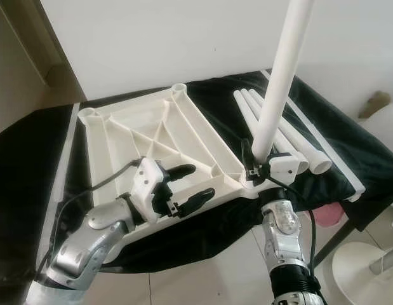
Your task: Building children table
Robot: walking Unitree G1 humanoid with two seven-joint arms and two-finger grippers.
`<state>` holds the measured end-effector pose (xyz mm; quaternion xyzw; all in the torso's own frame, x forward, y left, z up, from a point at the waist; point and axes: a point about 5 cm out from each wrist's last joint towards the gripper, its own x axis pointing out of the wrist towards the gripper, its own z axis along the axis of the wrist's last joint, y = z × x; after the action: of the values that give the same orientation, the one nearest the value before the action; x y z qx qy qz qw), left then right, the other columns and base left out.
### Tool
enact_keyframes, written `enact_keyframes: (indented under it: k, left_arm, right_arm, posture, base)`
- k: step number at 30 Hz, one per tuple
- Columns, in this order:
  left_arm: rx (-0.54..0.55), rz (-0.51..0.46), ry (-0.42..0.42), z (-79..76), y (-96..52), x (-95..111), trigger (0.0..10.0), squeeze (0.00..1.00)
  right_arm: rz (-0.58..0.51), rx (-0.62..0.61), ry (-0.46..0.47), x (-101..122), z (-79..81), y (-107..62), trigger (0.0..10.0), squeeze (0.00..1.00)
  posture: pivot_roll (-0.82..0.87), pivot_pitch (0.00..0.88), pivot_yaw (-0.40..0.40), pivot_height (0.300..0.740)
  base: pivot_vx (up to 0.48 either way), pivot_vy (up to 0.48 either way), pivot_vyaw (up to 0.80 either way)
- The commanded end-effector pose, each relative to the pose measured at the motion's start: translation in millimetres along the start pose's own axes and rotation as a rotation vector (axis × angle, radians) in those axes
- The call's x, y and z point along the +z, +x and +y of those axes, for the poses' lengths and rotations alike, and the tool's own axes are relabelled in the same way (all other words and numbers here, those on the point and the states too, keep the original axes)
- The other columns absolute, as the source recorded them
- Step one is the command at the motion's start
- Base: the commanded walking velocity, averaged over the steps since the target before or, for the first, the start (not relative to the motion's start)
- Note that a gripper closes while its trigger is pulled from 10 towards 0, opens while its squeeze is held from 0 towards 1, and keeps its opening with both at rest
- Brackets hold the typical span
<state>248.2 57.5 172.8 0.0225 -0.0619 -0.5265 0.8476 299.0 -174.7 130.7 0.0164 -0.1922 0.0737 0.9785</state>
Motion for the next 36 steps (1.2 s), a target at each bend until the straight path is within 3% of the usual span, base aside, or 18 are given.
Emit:
enact_keyframes:
  k: [1,12,16,18,24,26,28,36]
  left_arm:
    - [-0.031,0.007,0.003,-1.7,0.0,0.6,10.0,0.0]
    - [-0.027,0.007,0.002,-2.1,-0.2,0.3,10.0,0.0]
    - [-0.025,0.008,0.003,-1.9,-0.7,0.1,10.0,0.0]
    - [-0.021,0.009,0.003,-1.4,-1.1,-0.1,10.0,0.0]
    - [-0.014,0.004,0.002,-1.3,-0.1,0.3,10.0,0.0]
    - [-0.014,0.004,0.002,-1.3,-0.1,0.3,10.0,0.0]
    - [-0.007,0.001,0.0,-1.2,0.2,0.6,10.0,0.0]
    - [0.002,-0.002,-0.001,-1.1,0.6,0.7,10.0,0.0]
  right_arm:
    - [0.199,-0.019,0.063,-32.3,0.9,-19.2,10.0,0.0]
    - [0.21,-0.014,0.047,-32.7,2.2,-21.3,10.0,0.0]
    - [0.213,-0.078,0.0,-32.8,1.4,-22.8,10.0,0.0]
    - [0.221,-0.241,-0.045,-33.9,-3.1,-26.8,10.0,0.0]
    - [0.251,-0.376,-0.059,-37.0,4.7,-27.9,10.0,0.0]
    - [0.251,-0.376,-0.059,-37.0,4.7,-27.9,10.0,0.0]
    - [0.263,-0.408,-0.026,-38.5,15.2,-23.2,10.0,0.0]
    - [0.266,-0.39,-0.017,-38.4,19.1,-20.7,10.0,0.0]
  posture:
    - [0.0,0.0,0.096,0.74]
    - [0.0,0.0,0.092,0.74]
    - [0.0,0.0,0.089,0.74]
    - [0.0,0.0,0.085,0.74]
    - [0.01,0.0,0.079,0.74]
    - [0.01,0.0,0.079,0.74]
    - [0.01,0.001,0.073,0.74]
    - [0.01,0.003,0.066,0.74]
  base:
    - [0.0,0.0,0.0]
    - [0.0,0.0,0.0]
    - [0.0,0.0,0.0]
    - [0.0,0.0,0.0]
    - [0.0,0.0,0.0]
    - [0.0,0.0,0.0]
    - [0.0,0.0,0.0]
    - [0.0,0.0,0.0]
